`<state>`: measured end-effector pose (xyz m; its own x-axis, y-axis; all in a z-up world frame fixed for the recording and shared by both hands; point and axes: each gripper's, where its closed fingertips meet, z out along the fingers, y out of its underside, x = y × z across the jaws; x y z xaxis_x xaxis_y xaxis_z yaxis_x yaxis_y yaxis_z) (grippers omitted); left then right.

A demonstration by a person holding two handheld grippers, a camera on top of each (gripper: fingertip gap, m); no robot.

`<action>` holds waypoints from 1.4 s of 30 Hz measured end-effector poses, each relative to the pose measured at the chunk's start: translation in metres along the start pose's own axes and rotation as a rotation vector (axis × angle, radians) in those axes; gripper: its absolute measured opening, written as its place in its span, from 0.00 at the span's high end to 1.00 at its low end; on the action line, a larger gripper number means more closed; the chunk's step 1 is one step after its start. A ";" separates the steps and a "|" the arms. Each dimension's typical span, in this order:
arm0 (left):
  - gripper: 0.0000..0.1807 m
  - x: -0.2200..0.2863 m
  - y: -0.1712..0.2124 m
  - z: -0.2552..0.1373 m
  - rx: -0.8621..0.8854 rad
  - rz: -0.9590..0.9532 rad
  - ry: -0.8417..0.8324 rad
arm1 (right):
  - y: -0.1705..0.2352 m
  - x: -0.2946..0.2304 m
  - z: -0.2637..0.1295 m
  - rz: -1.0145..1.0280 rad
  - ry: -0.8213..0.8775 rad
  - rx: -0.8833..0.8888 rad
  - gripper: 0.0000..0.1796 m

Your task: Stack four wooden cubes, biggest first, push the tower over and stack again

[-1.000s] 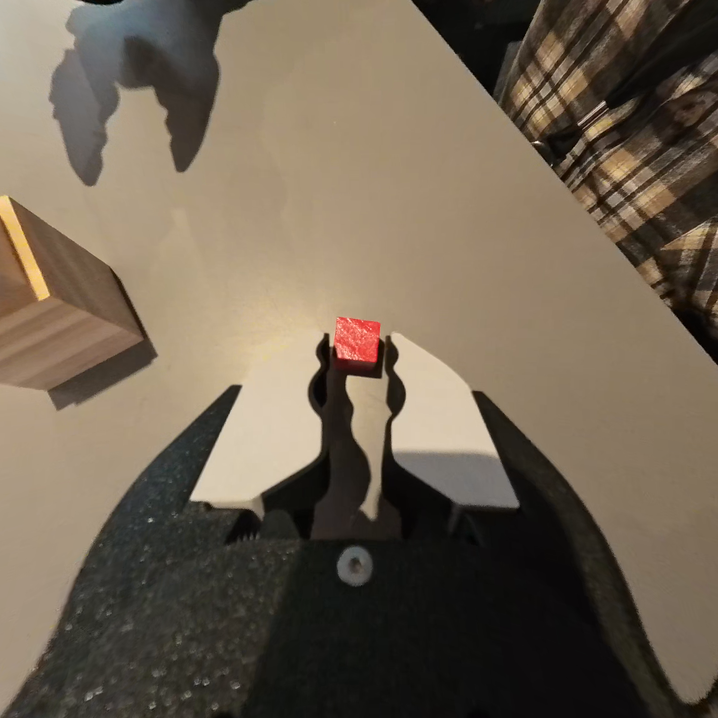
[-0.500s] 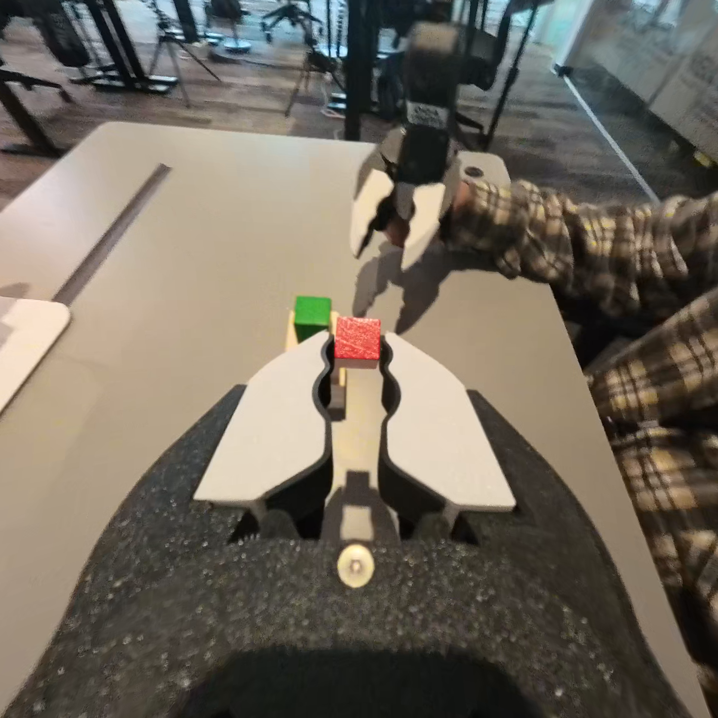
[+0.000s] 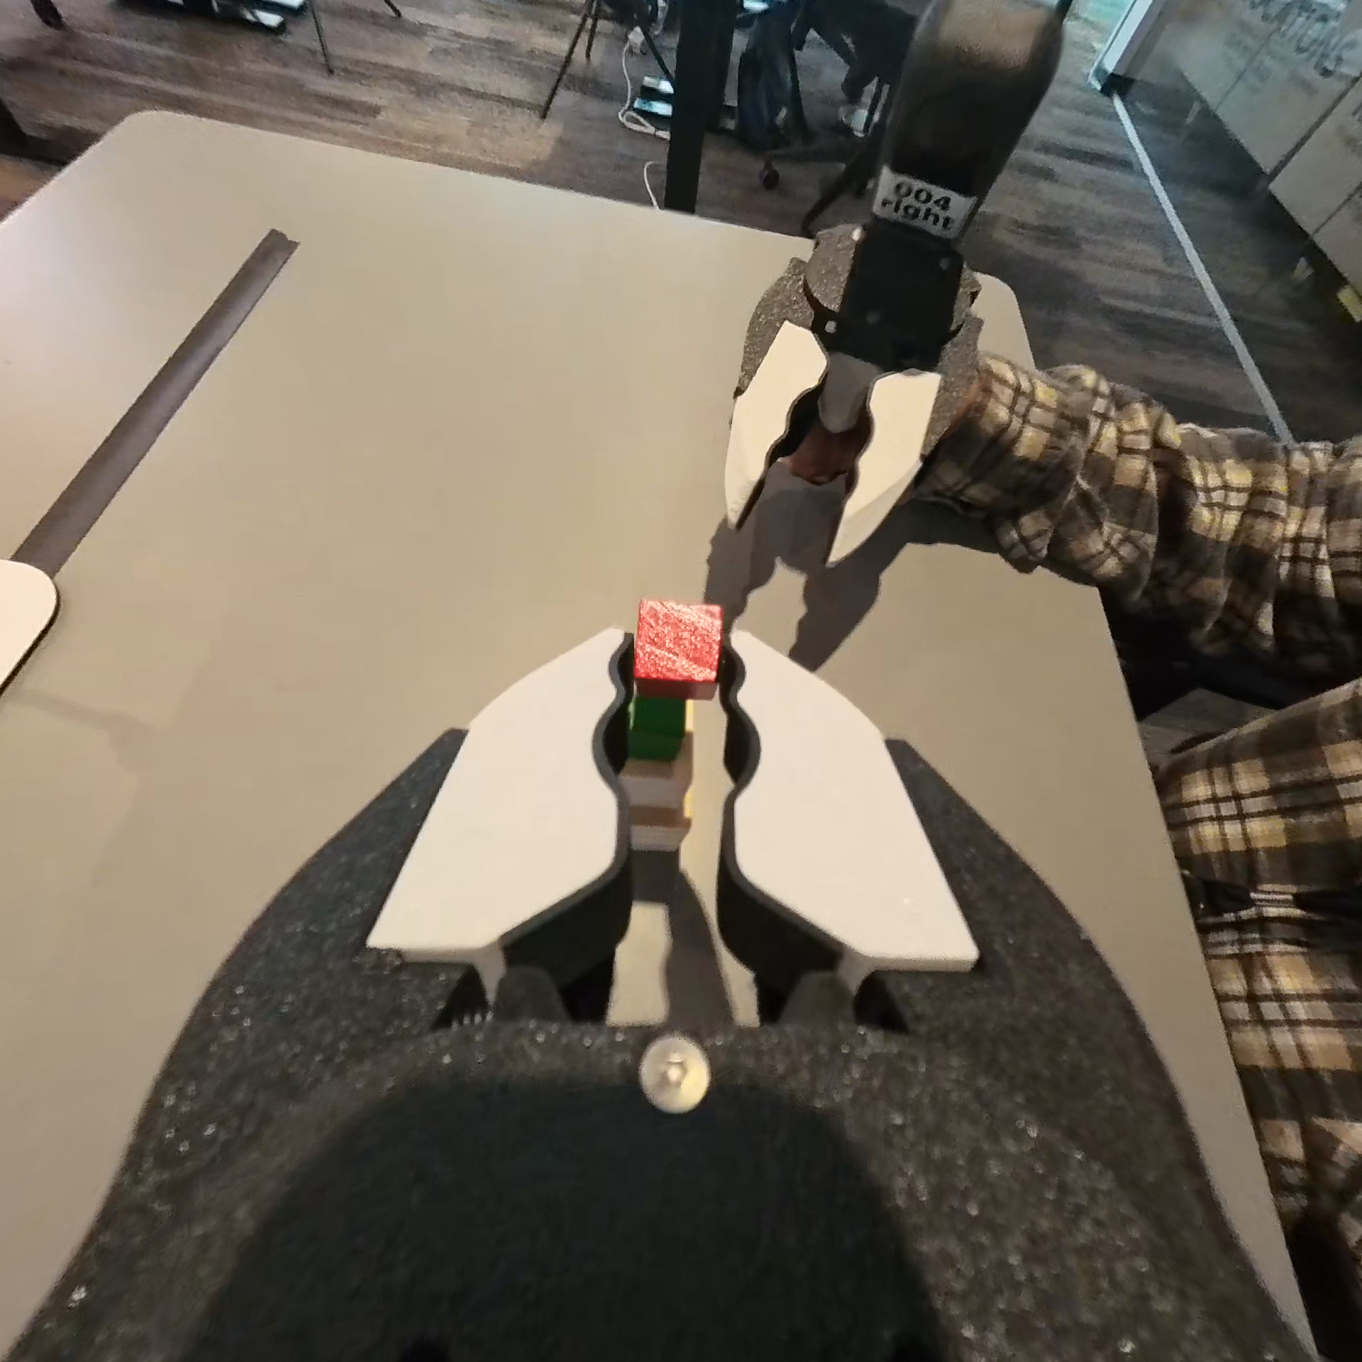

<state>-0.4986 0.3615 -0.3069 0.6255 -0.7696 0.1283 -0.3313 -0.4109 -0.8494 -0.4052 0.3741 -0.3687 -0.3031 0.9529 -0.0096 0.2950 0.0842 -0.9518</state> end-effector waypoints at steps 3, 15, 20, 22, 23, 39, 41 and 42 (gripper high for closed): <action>0.88 -0.006 0.006 0.002 -0.055 0.014 -0.020 | -0.001 0.000 0.000 -0.001 -0.002 0.002 0.79; 0.88 -0.009 0.012 0.007 -0.137 0.024 -0.012 | 0.000 -0.001 0.001 0.001 -0.006 0.001 0.79; 0.88 -0.009 0.012 0.008 -0.144 0.024 -0.012 | 0.000 -0.001 0.001 0.000 -0.007 -0.002 0.79; 0.88 -0.009 0.013 0.008 -0.147 0.024 -0.013 | 0.000 -0.001 0.001 0.001 -0.007 -0.001 0.79; 0.88 -0.010 0.014 0.008 -0.147 0.026 -0.015 | 0.000 -0.001 0.001 0.001 -0.007 -0.001 0.79; 0.88 -0.009 0.014 0.009 -0.147 0.039 -0.019 | 0.000 -0.001 0.002 0.002 -0.012 -0.002 0.78; 0.88 -0.009 0.014 0.009 -0.149 0.040 -0.017 | 0.000 -0.001 0.002 0.003 -0.012 -0.001 0.78; 0.88 -0.009 0.014 0.009 -0.149 0.040 -0.019 | 0.000 -0.001 0.001 0.003 -0.012 -0.001 0.78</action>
<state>-0.5022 0.3670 -0.3249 0.6225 -0.7781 0.0847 -0.4564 -0.4488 -0.7683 -0.4062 0.3724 -0.3690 -0.3130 0.9496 -0.0162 0.2971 0.0817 -0.9513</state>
